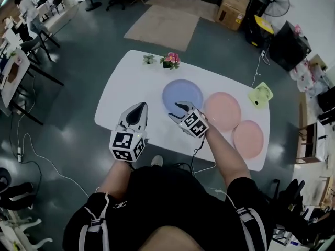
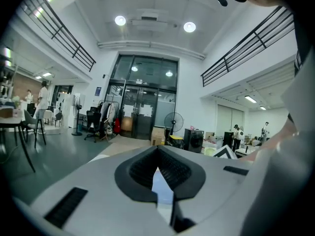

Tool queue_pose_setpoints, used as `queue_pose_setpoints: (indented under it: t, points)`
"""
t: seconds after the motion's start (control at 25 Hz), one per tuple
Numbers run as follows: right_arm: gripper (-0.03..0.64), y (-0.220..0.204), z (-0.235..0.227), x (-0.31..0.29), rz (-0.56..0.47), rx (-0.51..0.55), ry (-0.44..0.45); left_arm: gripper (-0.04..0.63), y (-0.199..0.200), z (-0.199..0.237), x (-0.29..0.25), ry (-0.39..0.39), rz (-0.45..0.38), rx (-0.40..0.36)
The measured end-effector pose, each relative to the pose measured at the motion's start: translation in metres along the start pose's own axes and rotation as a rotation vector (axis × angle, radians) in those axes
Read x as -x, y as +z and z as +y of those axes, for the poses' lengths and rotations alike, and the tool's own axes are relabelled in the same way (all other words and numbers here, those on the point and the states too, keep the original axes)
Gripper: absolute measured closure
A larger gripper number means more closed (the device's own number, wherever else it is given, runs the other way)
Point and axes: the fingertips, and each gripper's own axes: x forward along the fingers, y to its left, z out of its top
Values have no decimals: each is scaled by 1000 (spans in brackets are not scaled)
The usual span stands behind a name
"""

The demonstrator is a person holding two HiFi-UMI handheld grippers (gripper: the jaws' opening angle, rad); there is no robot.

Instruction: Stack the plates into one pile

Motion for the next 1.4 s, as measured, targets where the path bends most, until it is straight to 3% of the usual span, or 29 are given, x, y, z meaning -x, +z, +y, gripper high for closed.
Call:
queue_pose_setpoints:
  t: [0.24, 0.4, 0.56, 0.68, 0.76, 1.0, 1.4]
  points:
    - [390, -80, 5, -50, 296, 59, 98, 583, -4, 18, 18, 65, 14, 15]
    - [390, -114, -1, -64, 437, 97, 91, 583, 1, 27, 27, 90, 19, 10]
    - [393, -146, 2, -74, 523, 51, 98, 583, -5, 29, 28, 105, 30, 5]
    - [402, -146, -2, -74, 524, 68, 56, 583, -3, 29, 29, 108, 36, 0]
    - [538, -142, -7, -71, 524, 94, 38, 583, -1, 29, 28, 112, 36, 0]
    - [576, -118, -6, -67, 458, 267, -31, 583, 1, 19, 21, 95, 29, -5]
    - [578, -55, 10, -16, 286, 348, -167, 583, 11, -15, 15, 11, 16, -18]
